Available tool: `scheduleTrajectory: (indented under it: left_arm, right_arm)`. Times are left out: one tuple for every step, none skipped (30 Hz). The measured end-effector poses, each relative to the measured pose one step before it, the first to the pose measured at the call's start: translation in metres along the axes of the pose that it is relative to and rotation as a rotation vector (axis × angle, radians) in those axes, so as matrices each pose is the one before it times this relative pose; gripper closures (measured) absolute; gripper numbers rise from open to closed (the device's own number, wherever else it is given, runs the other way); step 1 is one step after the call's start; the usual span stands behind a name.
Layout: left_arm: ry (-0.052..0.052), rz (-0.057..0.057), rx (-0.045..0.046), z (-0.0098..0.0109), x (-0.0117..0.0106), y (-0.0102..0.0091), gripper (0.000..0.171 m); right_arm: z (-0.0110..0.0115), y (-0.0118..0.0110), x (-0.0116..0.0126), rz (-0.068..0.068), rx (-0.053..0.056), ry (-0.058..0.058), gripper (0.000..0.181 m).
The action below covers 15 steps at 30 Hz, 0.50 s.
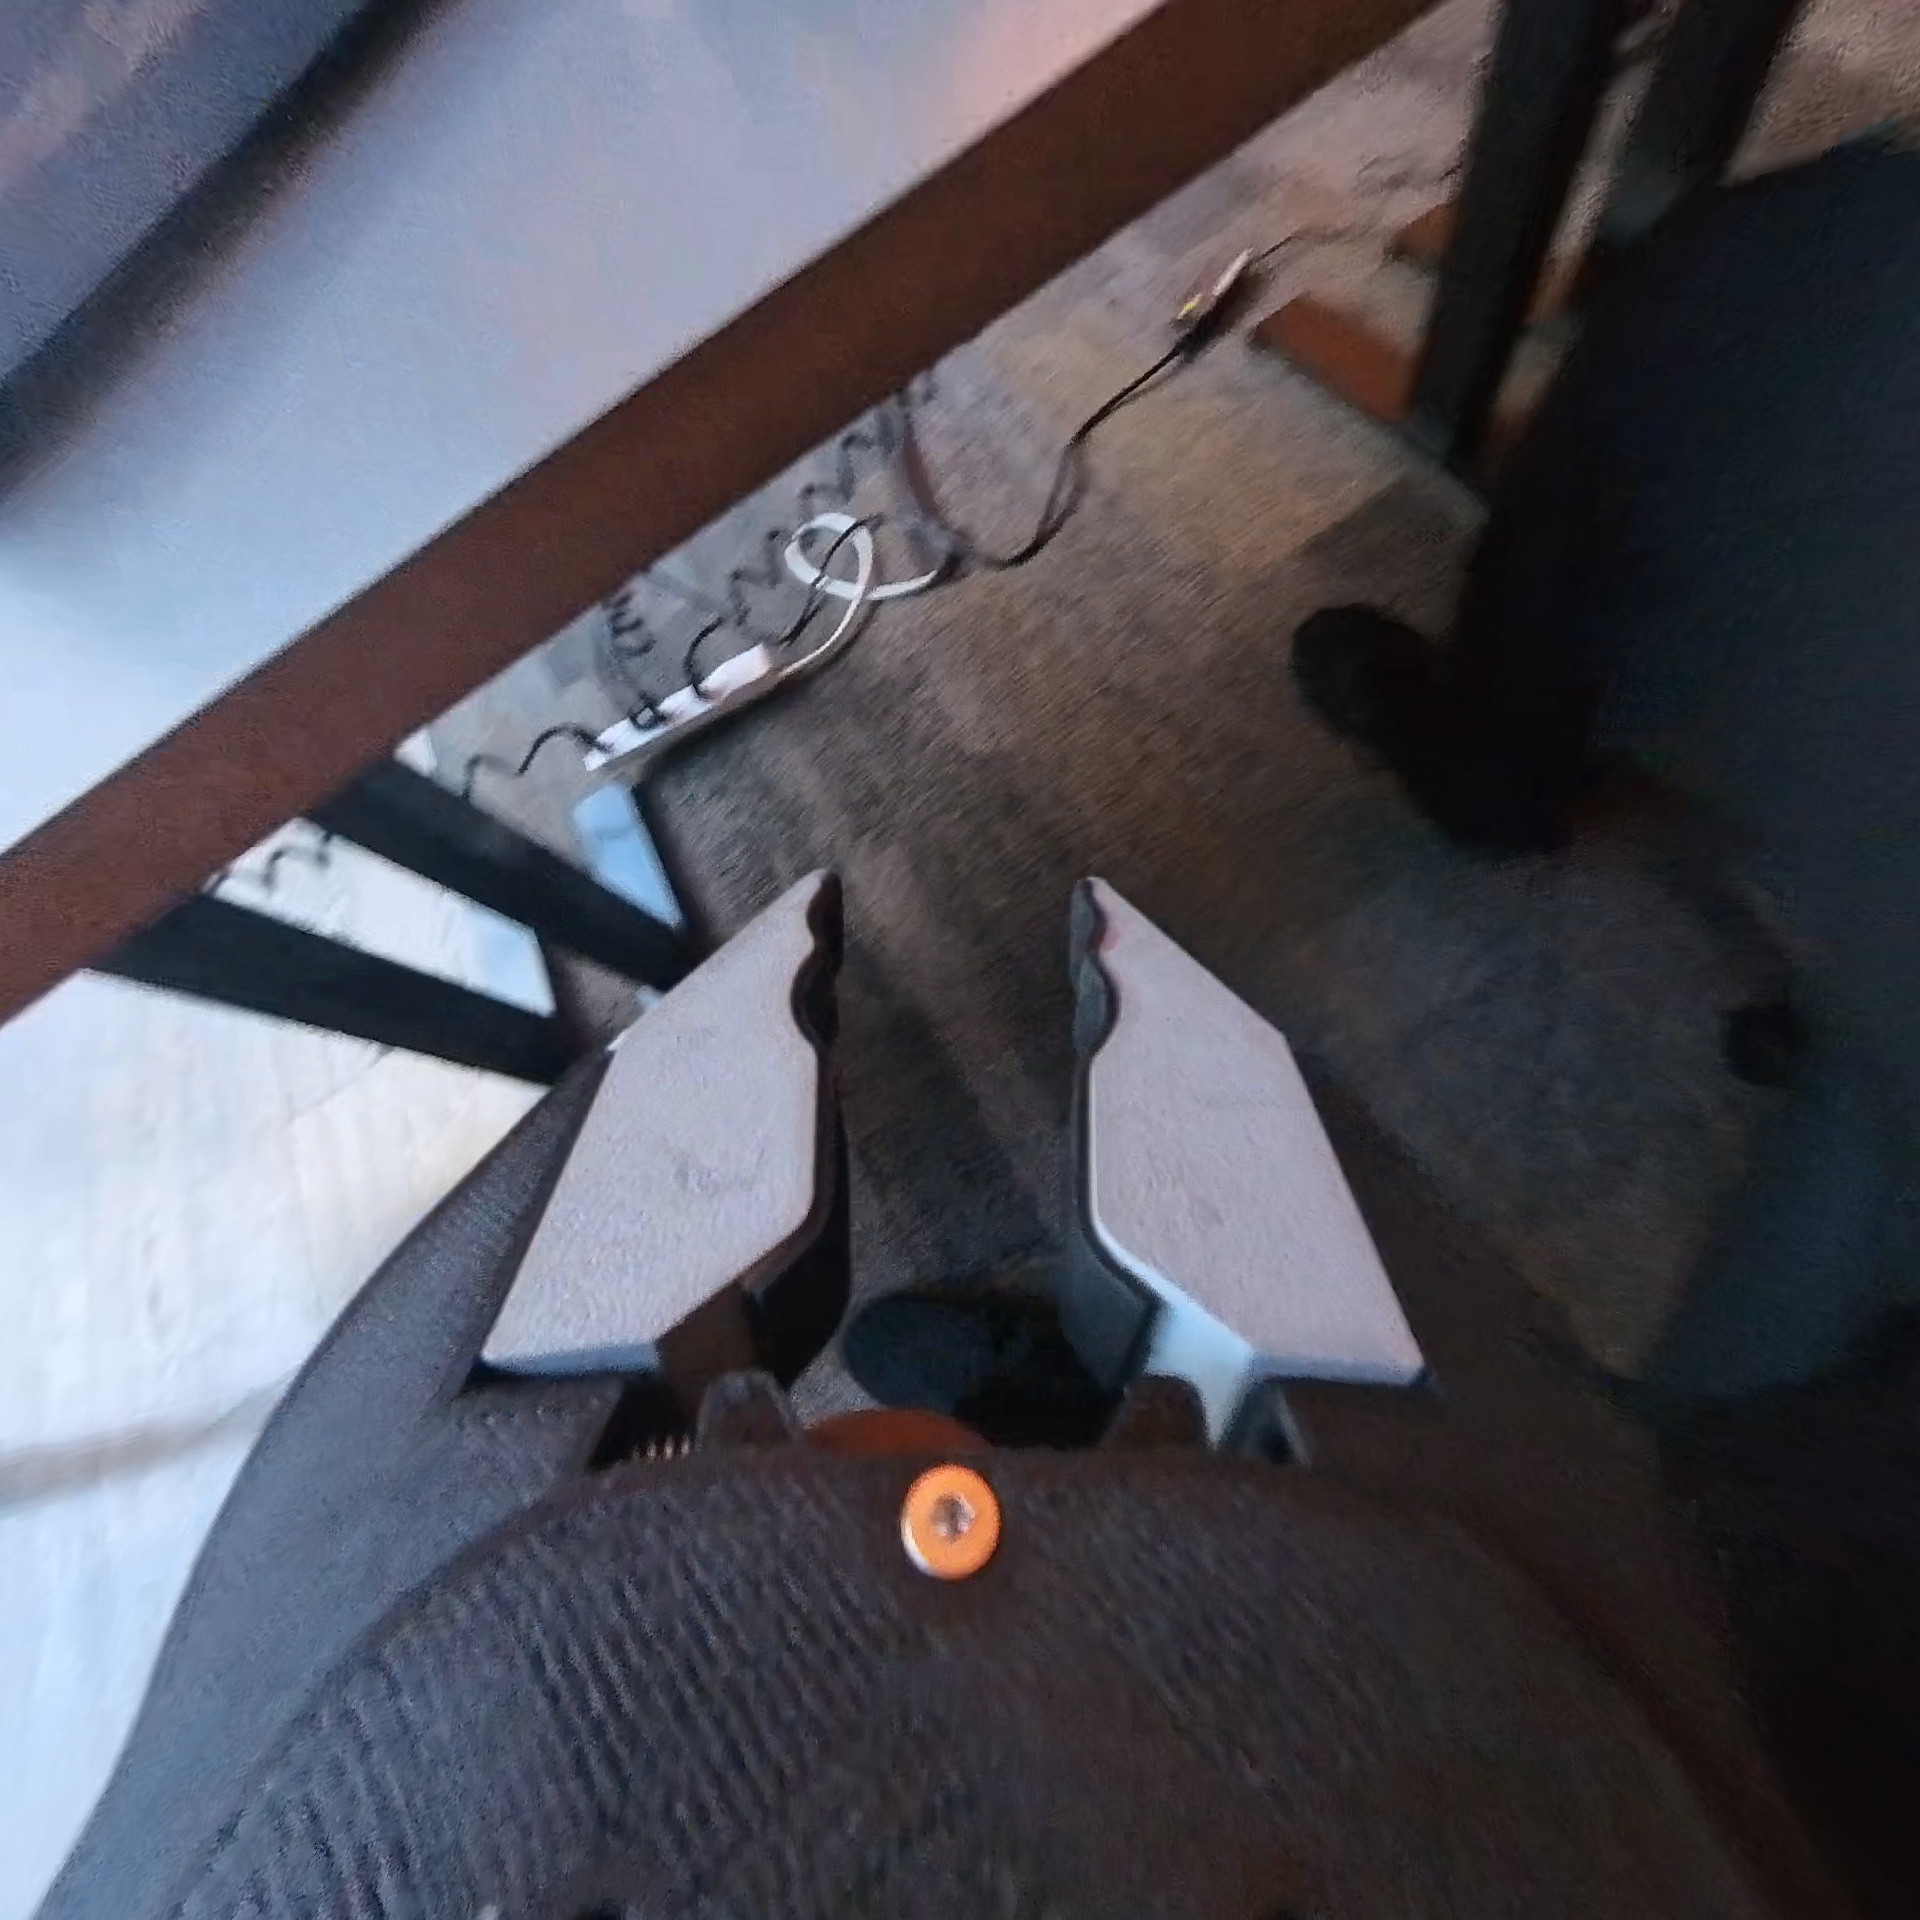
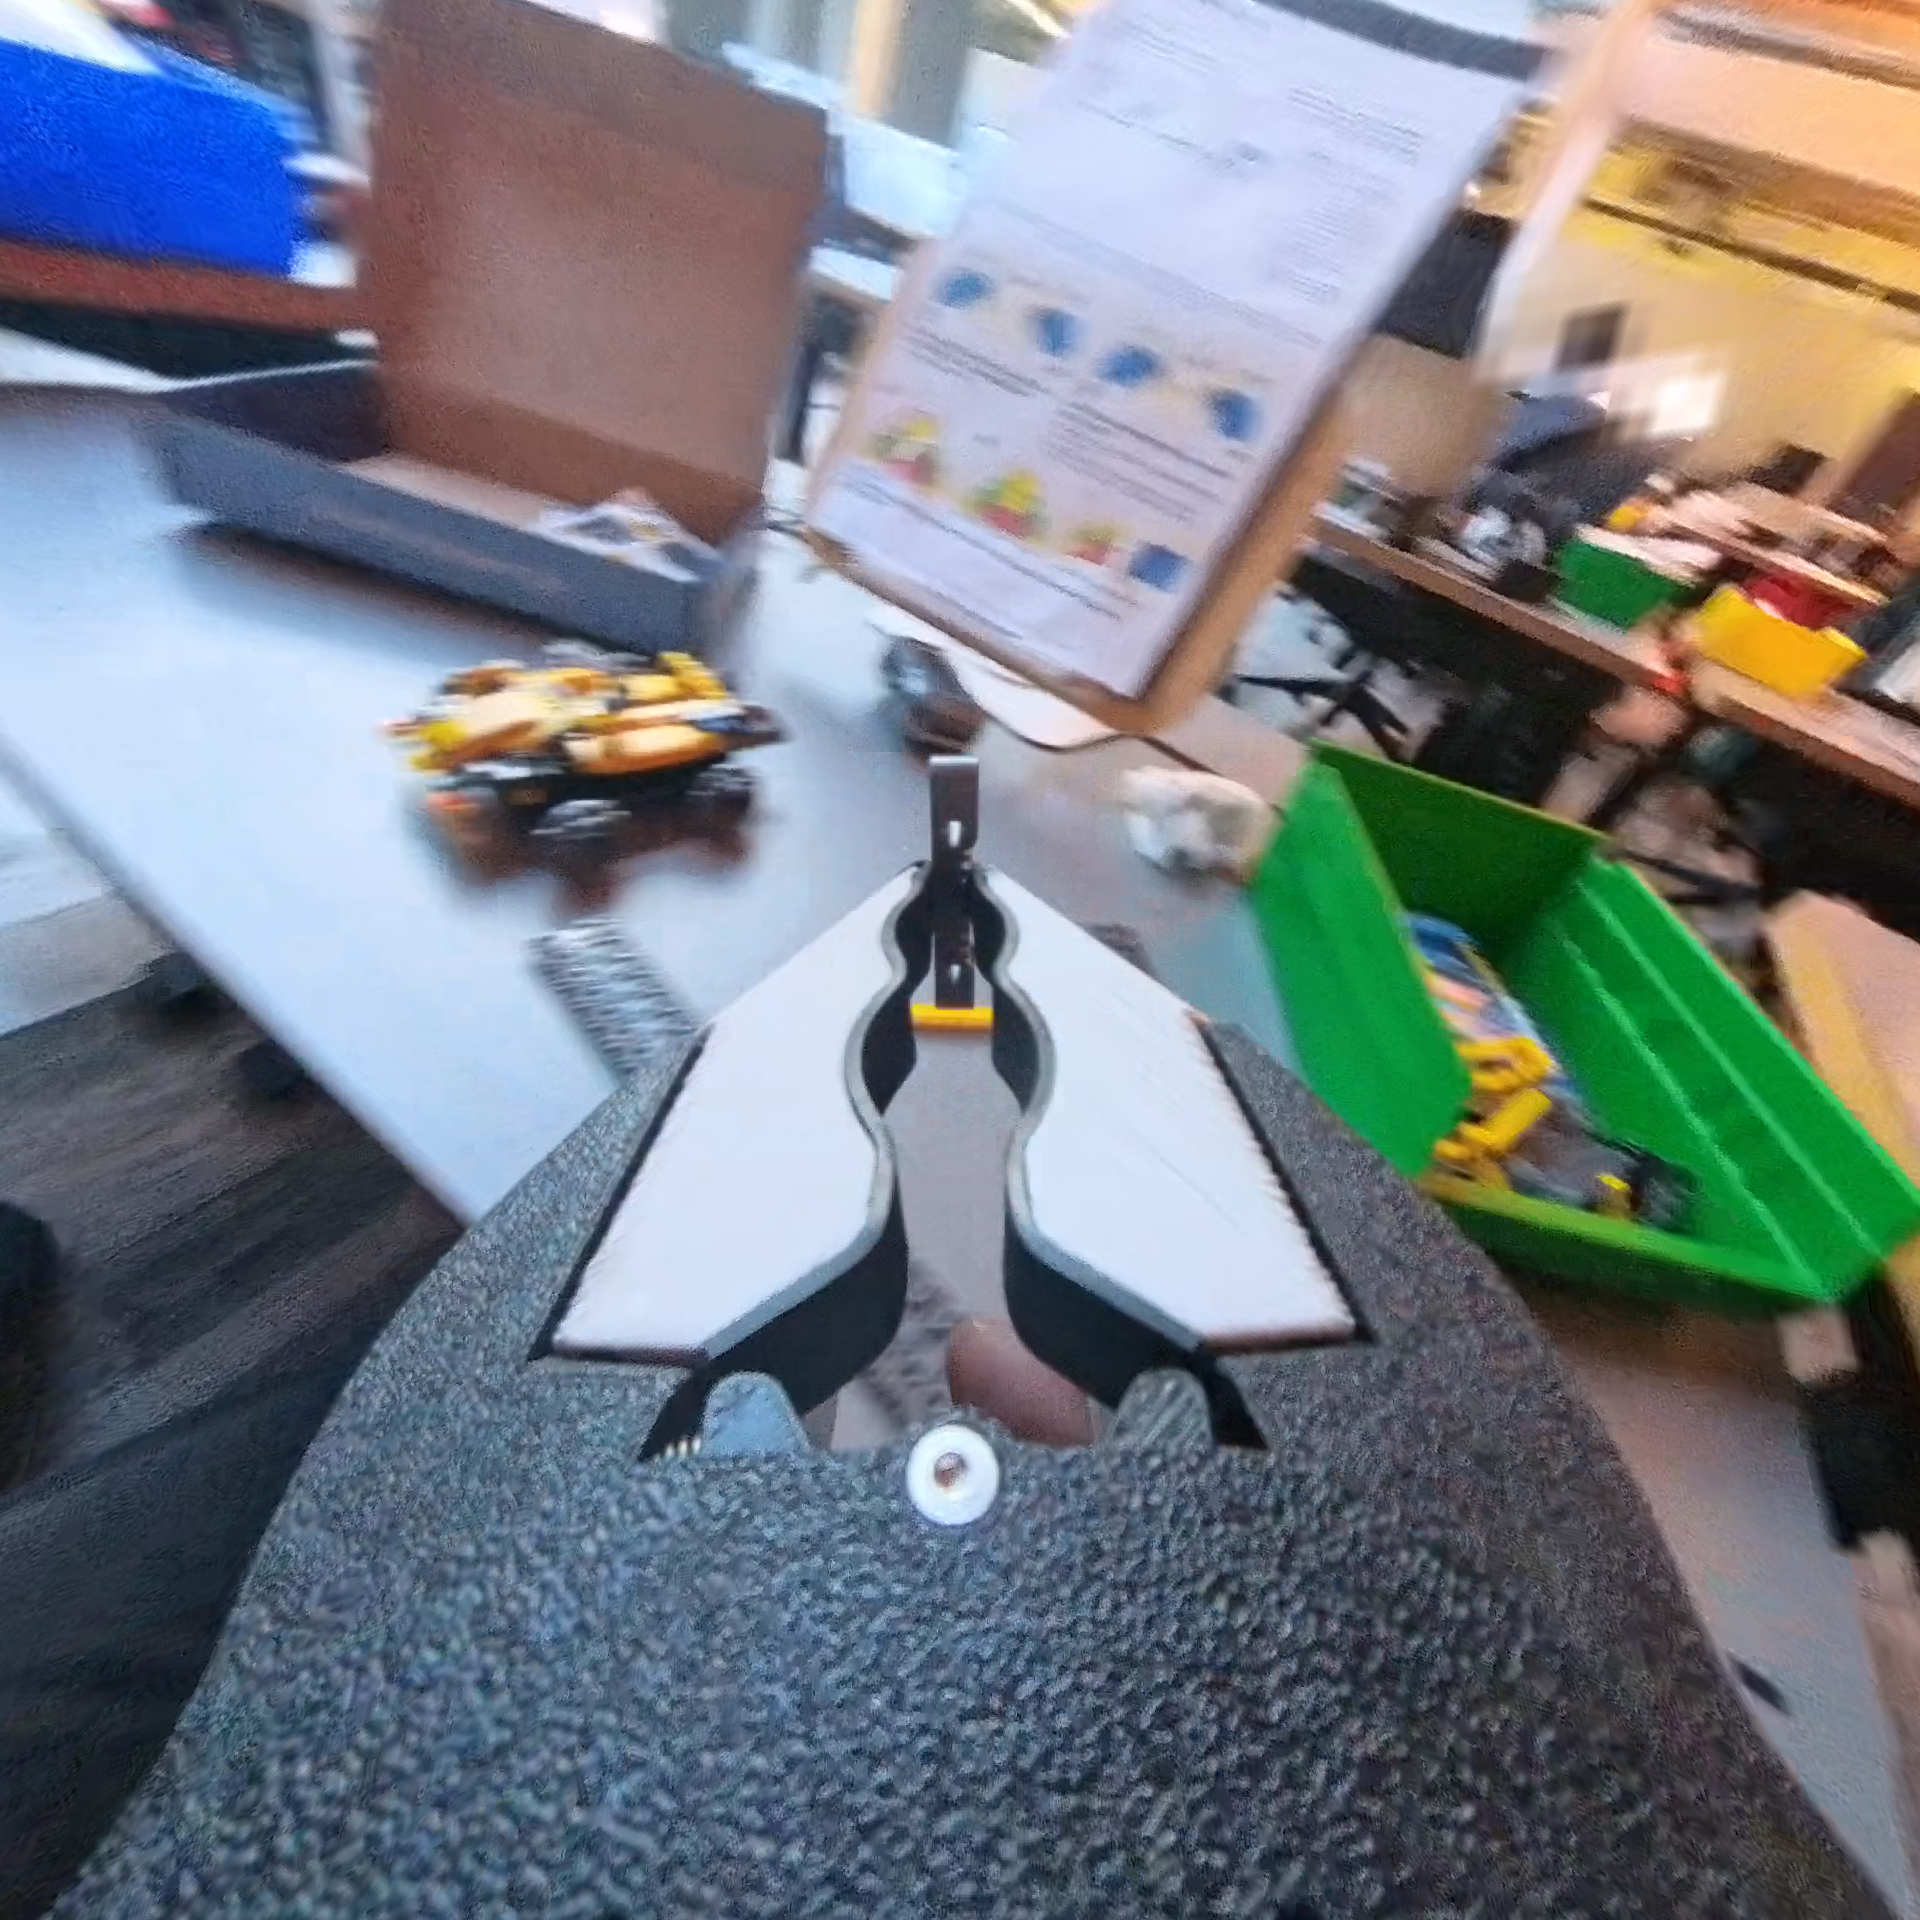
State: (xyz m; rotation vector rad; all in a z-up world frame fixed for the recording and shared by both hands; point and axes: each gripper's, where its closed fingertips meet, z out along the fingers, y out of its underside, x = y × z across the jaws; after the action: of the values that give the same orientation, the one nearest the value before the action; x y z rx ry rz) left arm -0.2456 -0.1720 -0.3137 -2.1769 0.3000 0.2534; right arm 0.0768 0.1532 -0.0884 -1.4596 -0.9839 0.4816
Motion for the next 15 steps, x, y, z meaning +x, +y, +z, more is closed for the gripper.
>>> scheduleTrajectory:
  left_arm:
    - [0.0379, 0.0033, 0.02186, 0.00108, 0.01585, -0.01409, 0.129]
    - [0.0347, 0.0073, 0.01639, 0.00358, 0.01428, -0.01184, 0.128]
    - [0.0279, 0.0092, 0.01119, 0.00549, 0.01196, -0.01014, 0.128]
    - [0.0291, 0.0095, 0.00907, 0.00674, 0.01066, -0.00961, 0.128]
    - [0.0354, 0.0127, 0.01101, 0.00768, 0.01021, -0.00977, 0.128]
    - [0.0309, 0.0164, 0.01148, 0.00836, 0.00775, -0.00983, 0.128]
    - [0.0216, 0.0169, 0.01116, 0.00909, 0.00453, -0.00983, 0.128]
    - [0.0281, 0.0123, 0.01203, 0.00965, 0.00344, -0.01035, 0.128]
    - [0.0348, 0.0081, 0.01337, 0.00957, 0.00253, -0.0114, 0.128]
    - [0.0338, 0.0079, 0.01621, 0.00899, 0.00061, -0.01259, 0.127]
    - [0.0316, 0.0081, 0.0213, 0.00801, -0.00097, -0.01385, 0.127]
    - [0.0284, 0.0093, 0.02083, 0.00724, -0.00239, -0.01403, 0.126]
    - [0.018, 0.0105, 0.01955, 0.0065, -0.00438, -0.01341, 0.126]
    - [0.007, 0.0125, 0.01668, 0.00587, -0.00615, -0.0123, 0.126]
    - [-0.0063, 0.0124, 0.01053, 0.00537, -0.00834, -0.01032, 0.126]
  right_arm:
    - [0.00604, 0.00343, 0.02897, 0.0118, -0.0024, 0.0451, 0.178]
    - [0.00929, 0.00239, 0.02799, 0.0035, -0.0032, 0.0485, 0.178]
    - [0.01292, 0.00323, 0.02572, 0.0047, -0.0151, 0.0414, 0.178]
    - [0.01549, 0.00317, 0.02356, 0.0103, -0.0204, 0.0321, 0.178]
    - [0.01684, 0.0022, 0.02205, 0.0142, -0.0184, 0.0282, 0.178]
    - [0.01796, 0.00242, 0.02046, 0.0158, -0.0263, 0.0232, 0.178]
    - [0.01837, 0.00329, 0.01949, 0.0118, -0.0388, 0.0227, 0.178]
    - [0.01839, 0.00403, 0.01895, 0.0049, -0.0491, 0.0258, 0.178]
    - [0.01792, 0.00533, 0.01702, 0.0001, -0.0592, 0.0216, 0.178]
    - [0.01637, 0.00467, 0.01422, -0.0036, -0.0551, 0.0149, 0.178]
    - [0.01441, 0.00422, 0.01062, -0.0037, -0.0465, 0.006, 0.178]
    - [0.01284, 0.0069, 0.00789, 0.0046, -0.0607, -0.0026, 0.178]
    - [0.01096, 0.00897, 0.0075, 0.0172, -0.075, 0.0015, 0.176]
    - [0.00847, 0.00777, 0.00615, 0.0262, -0.0628, -0.0003, 0.166]
    - [0.00536, 0.00533, 0.00189, 0.0314, -0.0398, -0.0228, 0.154]
